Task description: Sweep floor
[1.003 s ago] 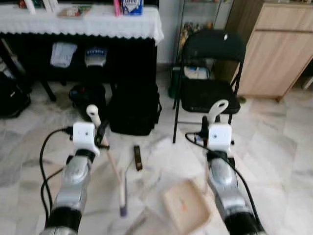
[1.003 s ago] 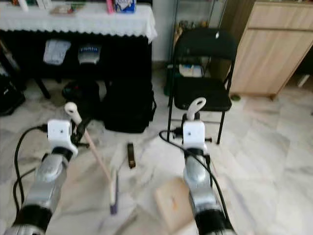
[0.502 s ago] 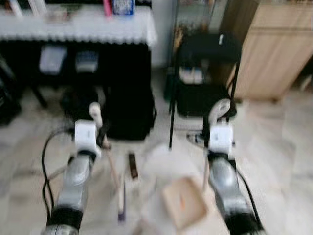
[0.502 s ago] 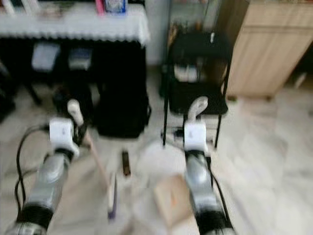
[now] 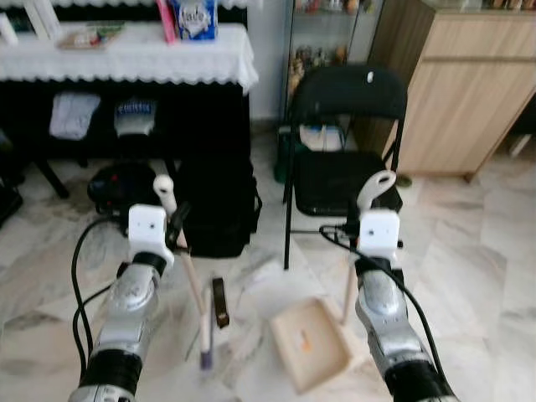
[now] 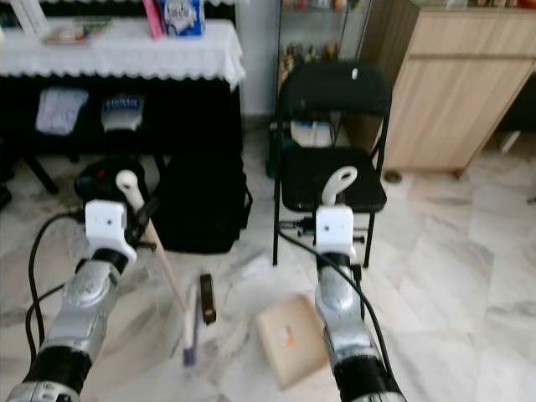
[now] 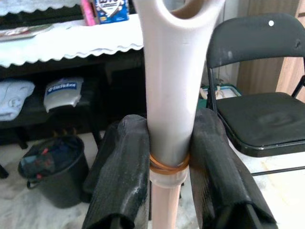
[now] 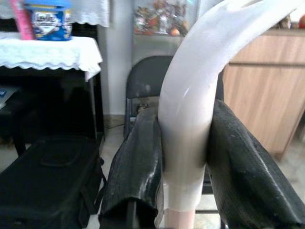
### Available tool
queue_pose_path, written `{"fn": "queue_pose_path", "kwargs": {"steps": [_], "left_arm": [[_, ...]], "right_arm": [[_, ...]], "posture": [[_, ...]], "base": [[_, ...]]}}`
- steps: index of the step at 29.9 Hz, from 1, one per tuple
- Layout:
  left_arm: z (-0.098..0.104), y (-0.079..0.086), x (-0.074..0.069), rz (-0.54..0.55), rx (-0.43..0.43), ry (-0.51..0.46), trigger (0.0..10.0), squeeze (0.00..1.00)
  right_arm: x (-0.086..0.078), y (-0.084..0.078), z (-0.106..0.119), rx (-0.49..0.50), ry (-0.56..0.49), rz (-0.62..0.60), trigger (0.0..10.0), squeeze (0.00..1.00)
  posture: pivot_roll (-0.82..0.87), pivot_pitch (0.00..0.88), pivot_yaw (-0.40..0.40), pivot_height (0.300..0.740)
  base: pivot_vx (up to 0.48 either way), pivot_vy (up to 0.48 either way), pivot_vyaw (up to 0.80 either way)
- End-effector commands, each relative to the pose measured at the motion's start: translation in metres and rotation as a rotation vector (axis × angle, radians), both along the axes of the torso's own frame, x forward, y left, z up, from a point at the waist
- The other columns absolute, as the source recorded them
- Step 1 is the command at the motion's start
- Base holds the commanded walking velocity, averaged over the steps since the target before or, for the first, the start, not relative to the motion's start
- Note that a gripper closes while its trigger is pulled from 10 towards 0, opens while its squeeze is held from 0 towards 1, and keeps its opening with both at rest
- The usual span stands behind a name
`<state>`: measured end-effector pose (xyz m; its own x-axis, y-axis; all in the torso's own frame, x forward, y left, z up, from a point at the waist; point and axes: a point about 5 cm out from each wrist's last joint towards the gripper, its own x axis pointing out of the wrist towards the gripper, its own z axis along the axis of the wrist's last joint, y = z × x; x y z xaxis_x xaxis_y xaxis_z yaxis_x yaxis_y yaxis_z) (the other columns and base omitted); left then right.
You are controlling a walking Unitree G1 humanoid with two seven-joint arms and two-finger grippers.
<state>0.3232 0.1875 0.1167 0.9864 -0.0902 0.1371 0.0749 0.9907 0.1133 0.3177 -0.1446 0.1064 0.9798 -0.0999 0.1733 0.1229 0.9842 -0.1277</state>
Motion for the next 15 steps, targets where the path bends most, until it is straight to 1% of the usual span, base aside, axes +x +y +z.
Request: {"fn": "queue_pose_path", "kwargs": {"steps": [1, 10, 15], "left_arm": [[0.0100, -0.0044, 0.0027, -0.017, 0.017, -0.046, 10.0, 0.00], [0.0103, -0.0020, 0.0016, -0.009, 0.017, -0.048, 10.0, 0.00], [0.0100, -0.0026, 0.0014, -0.006, 0.016, -0.047, 10.0, 0.00]], "right_arm": [[0.0009, -0.0031, 0.0070, -0.009, -0.035, -0.006, 10.0, 0.00], [0.0013, -0.0029, 0.0077, -0.008, -0.035, -0.007, 10.0, 0.00], [0.0011, -0.0039, 0.0073, 0.012, -0.032, -0.007, 10.0, 0.00]], "posture": [[-0.04, 0.048, 0.019, 0.740], [-0.04, 0.054, 0.012, 0.740], [-0.04, 0.055, 0.010, 0.740]], "base": [[0.300, 0.000, 0.00], [0.301, 0.000, 0.00], [0.299, 0.000, 0.00]]}}
